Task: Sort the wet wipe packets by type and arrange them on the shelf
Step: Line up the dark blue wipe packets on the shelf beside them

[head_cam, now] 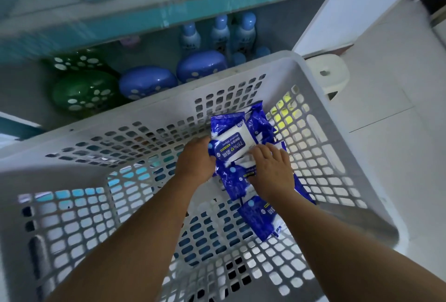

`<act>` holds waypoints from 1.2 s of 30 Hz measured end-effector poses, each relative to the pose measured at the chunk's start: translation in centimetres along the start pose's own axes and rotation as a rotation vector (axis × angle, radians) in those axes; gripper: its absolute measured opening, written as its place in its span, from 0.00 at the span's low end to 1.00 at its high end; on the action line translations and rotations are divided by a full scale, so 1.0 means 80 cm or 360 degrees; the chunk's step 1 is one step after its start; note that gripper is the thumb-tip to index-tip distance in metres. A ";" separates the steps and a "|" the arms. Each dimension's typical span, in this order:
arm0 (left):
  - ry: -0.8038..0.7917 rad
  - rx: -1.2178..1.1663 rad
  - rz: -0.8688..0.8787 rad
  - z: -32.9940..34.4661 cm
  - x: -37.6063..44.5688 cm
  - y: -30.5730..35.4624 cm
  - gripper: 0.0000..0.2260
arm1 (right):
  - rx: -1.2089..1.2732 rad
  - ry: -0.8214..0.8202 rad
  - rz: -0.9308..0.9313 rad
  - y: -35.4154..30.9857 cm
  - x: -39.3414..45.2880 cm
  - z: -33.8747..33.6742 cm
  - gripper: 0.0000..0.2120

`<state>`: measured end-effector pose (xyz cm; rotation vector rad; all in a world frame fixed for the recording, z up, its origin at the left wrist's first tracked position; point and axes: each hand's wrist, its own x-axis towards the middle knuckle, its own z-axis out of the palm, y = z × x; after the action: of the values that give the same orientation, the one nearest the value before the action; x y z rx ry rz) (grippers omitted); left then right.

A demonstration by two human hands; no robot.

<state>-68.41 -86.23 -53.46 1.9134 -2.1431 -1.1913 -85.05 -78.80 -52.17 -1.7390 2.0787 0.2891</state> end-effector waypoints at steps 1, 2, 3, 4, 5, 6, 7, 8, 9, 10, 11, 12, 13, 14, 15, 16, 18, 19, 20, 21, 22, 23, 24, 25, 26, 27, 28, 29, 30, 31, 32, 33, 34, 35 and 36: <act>-0.0025 -0.0117 0.0008 0.001 0.001 0.001 0.19 | -0.0017 -0.0026 0.0000 -0.001 0.001 0.000 0.34; -0.0048 -0.0244 -0.0011 0.002 0.001 0.004 0.19 | -0.0041 -0.0043 -0.0001 -0.002 0.001 -0.001 0.35; -0.0063 -0.0369 -0.0051 0.003 0.002 0.007 0.17 | -0.0075 -0.0046 -0.0007 -0.002 0.001 -0.002 0.36; -0.0062 -0.0461 -0.0095 0.004 0.002 0.009 0.16 | -0.0125 -0.0028 -0.0022 -0.001 0.001 -0.003 0.35; -0.0048 -0.0501 -0.0121 0.006 0.002 0.011 0.14 | -0.0186 0.0009 -0.0046 0.000 0.002 -0.004 0.33; -0.0033 -0.0486 -0.0125 0.007 0.001 0.013 0.12 | -0.0232 0.0051 -0.0068 0.001 0.002 -0.006 0.31; -0.0013 -0.0449 -0.0119 0.008 0.000 0.014 0.10 | -0.0244 0.0089 -0.0080 0.002 0.002 -0.008 0.28; 0.0007 -0.0411 -0.0115 0.006 -0.003 0.014 0.08 | -0.0226 0.0112 -0.0083 0.003 0.001 -0.009 0.26; 0.0028 -0.0385 -0.0112 0.004 -0.007 0.014 0.08 | -0.0193 0.0126 -0.0075 0.004 0.000 -0.010 0.25; 0.0050 -0.0363 -0.0112 0.000 -0.011 0.014 0.09 | -0.0156 0.0133 -0.0060 0.004 -0.002 -0.012 0.23; 0.0078 -0.0340 -0.0116 -0.005 -0.017 0.013 0.11 | -0.0118 0.0141 -0.0044 0.003 -0.005 -0.014 0.21; 0.0108 -0.0321 -0.0129 -0.012 -0.025 0.012 0.13 | -0.0078 0.0161 -0.0031 0.002 -0.008 -0.018 0.18; 0.0146 -0.0317 -0.0143 -0.020 -0.034 0.011 0.14 | -0.0026 0.0179 -0.0018 -0.001 -0.011 -0.022 0.16; 0.0188 -0.0326 -0.0156 -0.028 -0.044 0.009 0.14 | 0.0043 0.0205 -0.0008 -0.006 -0.015 -0.029 0.15; 0.0233 -0.0342 -0.0168 -0.037 -0.054 0.007 0.14 | 0.0119 0.0231 -0.0001 -0.013 -0.018 -0.036 0.14; 0.0269 -0.0359 -0.0182 -0.047 -0.066 0.005 0.14 | 0.0193 0.0267 0.0003 -0.022 -0.022 -0.043 0.13; 0.0341 -0.0397 -0.0191 -0.070 -0.091 0.004 0.15 | 0.0351 0.0353 0.0012 -0.043 -0.032 -0.062 0.14; 0.0387 -0.0429 -0.0187 -0.083 -0.104 0.003 0.15 | 0.0441 0.0374 0.0021 -0.055 -0.039 -0.074 0.14; 0.0448 -0.0469 -0.0178 -0.096 -0.118 0.003 0.15 | 0.0516 0.0376 0.0029 -0.068 -0.047 -0.087 0.13; 0.0509 -0.0500 -0.0172 -0.110 -0.131 0.003 0.15 | 0.0569 0.0368 0.0033 -0.080 -0.056 -0.099 0.13; 0.0561 -0.0520 -0.0171 -0.124 -0.146 0.003 0.14 | 0.0608 0.0367 0.0026 -0.093 -0.067 -0.112 0.12; 0.0603 -0.0535 -0.0185 -0.138 -0.162 0.004 0.13 | 0.0649 0.0369 0.0011 -0.104 -0.078 -0.123 0.12; 0.0645 -0.0554 -0.0198 -0.152 -0.178 0.003 0.13 | 0.0701 0.0372 -0.0006 -0.116 -0.089 -0.133 0.11; 0.0691 -0.0574 -0.0202 -0.165 -0.194 0.003 0.12 | 0.0766 0.0370 -0.0015 -0.127 -0.101 -0.142 0.11; 0.0739 -0.0602 -0.0192 -0.179 -0.211 0.003 0.12 | 0.0836 0.0369 -0.0028 -0.138 -0.113 -0.150 0.12; 0.0792 -0.0640 -0.0171 -0.193 -0.228 0.003 0.12 | 0.0910 0.0381 -0.0053 -0.149 -0.125 -0.160 0.12; 0.0843 -0.0682 -0.0148 -0.208 -0.244 0.002 0.13 | 0.0975 0.0403 -0.0094 -0.161 -0.136 -0.169 0.11; 0.0894 -0.0705 -0.0129 -0.221 -0.260 0.001 0.12 | 0.1025 0.0429 -0.0148 -0.172 -0.147 -0.178 0.10; 0.0942 -0.0708 -0.0121 -0.235 -0.275 -0.001 0.10 | 0.1050 0.0451 -0.0201 -0.184 -0.157 -0.189 0.08; 0.0992 -0.0718 -0.0128 -0.247 -0.291 -0.003 0.10 | 0.1061 0.0466 -0.0251 -0.197 -0.167 -0.200 0.08; 0.1040 -0.0753 -0.0147 -0.260 -0.306 -0.004 0.10 | 0.1068 0.0481 -0.0303 -0.210 -0.176 -0.211 0.08; 0.1087 -0.0804 -0.0162 -0.271 -0.320 -0.005 0.10 | 0.1079 0.0493 -0.0353 -0.222 -0.184 -0.222 0.09; 0.1132 -0.0858 -0.0171 -0.283 -0.335 -0.006 0.09 | 0.1099 0.0503 -0.0406 -0.234 -0.191 -0.231 0.10; 0.1194 -0.0900 -0.0173 -0.294 -0.350 -0.007 0.08 | 0.1115 0.0512 -0.0464 -0.247 -0.198 -0.242 0.10; 0.1262 -0.0928 -0.0186 -0.304 -0.365 -0.007 0.07 | 0.1121 0.0520 -0.0523 -0.260 -0.205 -0.252 0.10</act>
<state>-48.84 -73.49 -23.45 1.8017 -1.1460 -0.7411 -66.16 -76.73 -24.83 -1.6839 1.7243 -0.7758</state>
